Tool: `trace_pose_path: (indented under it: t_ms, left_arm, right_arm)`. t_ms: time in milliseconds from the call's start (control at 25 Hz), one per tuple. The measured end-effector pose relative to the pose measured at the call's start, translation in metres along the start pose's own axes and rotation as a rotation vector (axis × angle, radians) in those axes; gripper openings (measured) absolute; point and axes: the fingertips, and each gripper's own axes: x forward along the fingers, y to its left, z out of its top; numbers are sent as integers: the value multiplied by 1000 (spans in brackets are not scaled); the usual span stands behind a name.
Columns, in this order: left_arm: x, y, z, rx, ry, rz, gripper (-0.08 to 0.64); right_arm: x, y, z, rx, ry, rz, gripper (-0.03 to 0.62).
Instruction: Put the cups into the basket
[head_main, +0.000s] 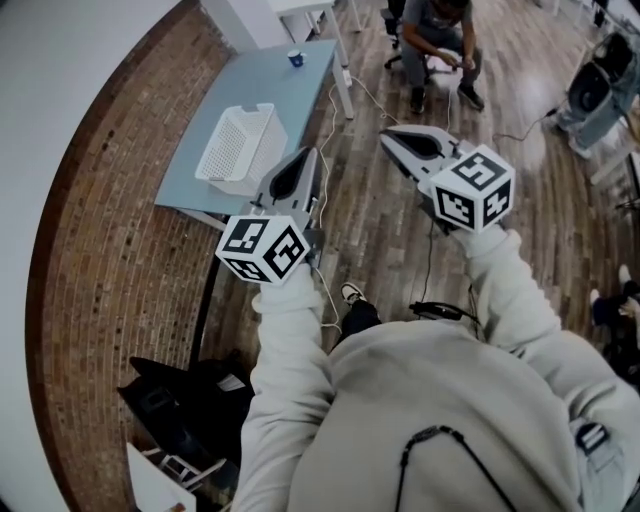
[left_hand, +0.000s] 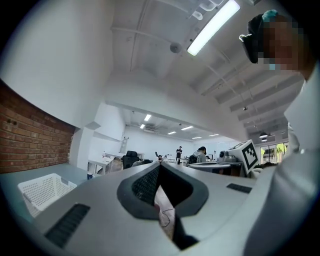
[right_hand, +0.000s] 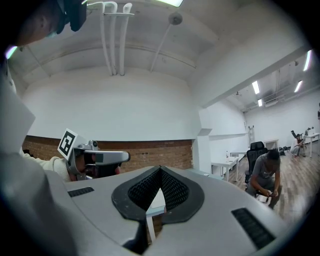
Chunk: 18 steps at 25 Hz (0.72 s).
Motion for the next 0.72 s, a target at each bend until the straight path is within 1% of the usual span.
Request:
trace_pose_path:
  t_ms: [120,280,400,560,720]
  left_arm:
    - [13,10,-10,7,16,-6,-3]
    - [34,35,-23,-8,20,-4,-3]
    - [56,60,-26,-30,20,-17,-3]
    - [89,97,-21,-50,4,-27,-3]
    - [113,138,-12,-54,-2,-16,-3]
  right_arm:
    - [11,-15,-3,1,10,-14,9]
    - [29,-33,-11,3,35,-26,9]
    - [49,-52,-13,-5,54,-41,9]
    - [82,-78,-15,-21,91,-49,9]
    - [116,-105,-7,-30,107,-63,9]
